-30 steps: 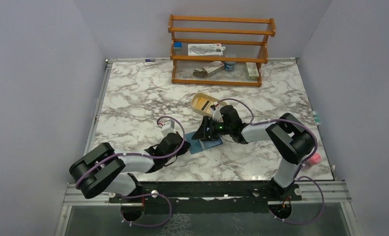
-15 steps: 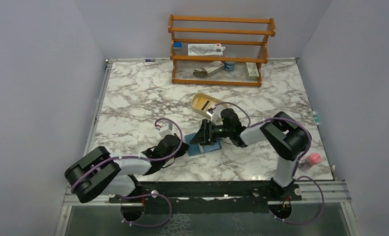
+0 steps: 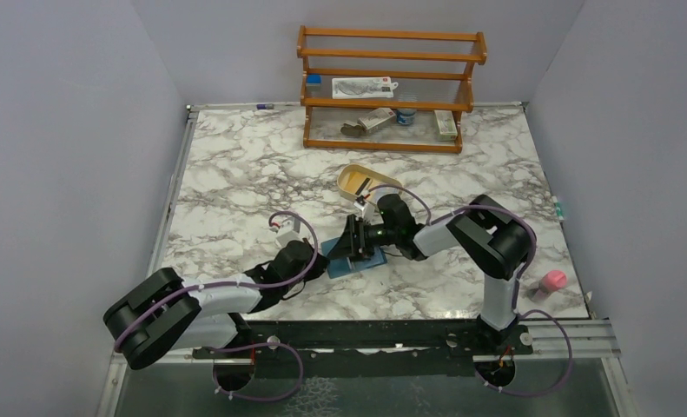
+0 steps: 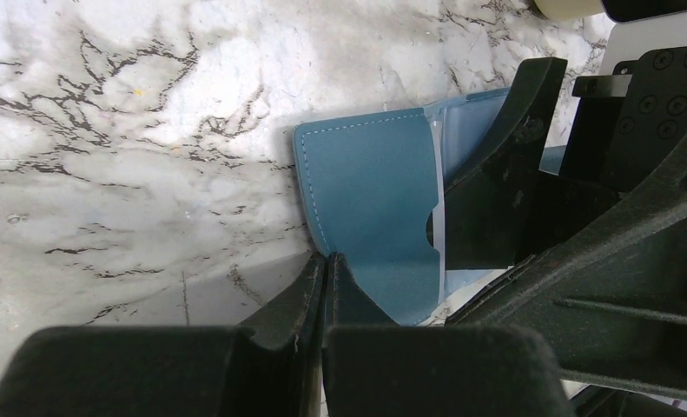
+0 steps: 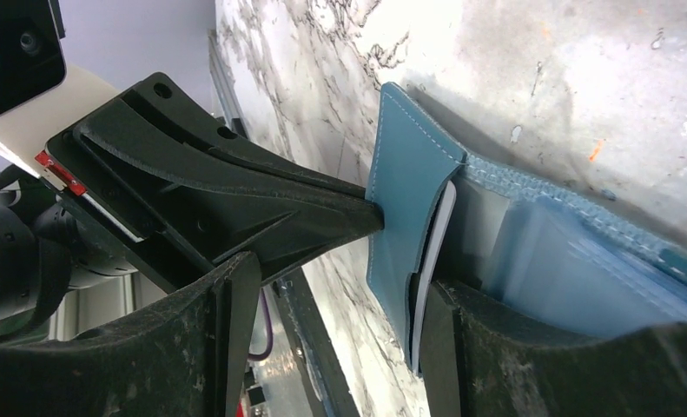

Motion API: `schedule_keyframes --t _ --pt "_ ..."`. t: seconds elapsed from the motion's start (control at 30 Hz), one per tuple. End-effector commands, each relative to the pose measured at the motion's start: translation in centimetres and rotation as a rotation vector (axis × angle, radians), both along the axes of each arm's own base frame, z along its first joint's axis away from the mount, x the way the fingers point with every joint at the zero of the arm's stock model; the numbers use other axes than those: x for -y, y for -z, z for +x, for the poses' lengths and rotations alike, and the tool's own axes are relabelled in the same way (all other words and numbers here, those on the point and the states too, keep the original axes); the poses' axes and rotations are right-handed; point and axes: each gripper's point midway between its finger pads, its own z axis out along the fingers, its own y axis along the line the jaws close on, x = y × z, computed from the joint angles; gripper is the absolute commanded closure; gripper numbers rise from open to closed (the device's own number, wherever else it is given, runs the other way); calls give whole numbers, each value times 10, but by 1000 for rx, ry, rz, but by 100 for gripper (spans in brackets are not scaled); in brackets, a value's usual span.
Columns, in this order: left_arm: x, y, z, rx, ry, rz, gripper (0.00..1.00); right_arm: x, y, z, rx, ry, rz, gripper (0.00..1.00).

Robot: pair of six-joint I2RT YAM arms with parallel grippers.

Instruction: Take the credit cards out of the card holder

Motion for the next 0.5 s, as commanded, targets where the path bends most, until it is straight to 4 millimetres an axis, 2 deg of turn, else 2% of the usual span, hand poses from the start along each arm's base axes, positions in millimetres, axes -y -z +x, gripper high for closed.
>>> schedule_keyframes --t 0.0,0.3,0.47 --pt "1 -6 1 12 -14 -26 100 -6 13 -17 -65 -36 -12 32" --pt "-10 -3 -1 11 -36 2 100 0 -13 -18 -35 -57 31 32" --pt "-18 -3 -2 13 -53 36 100 12 -28 -7 -19 -39 64 32"
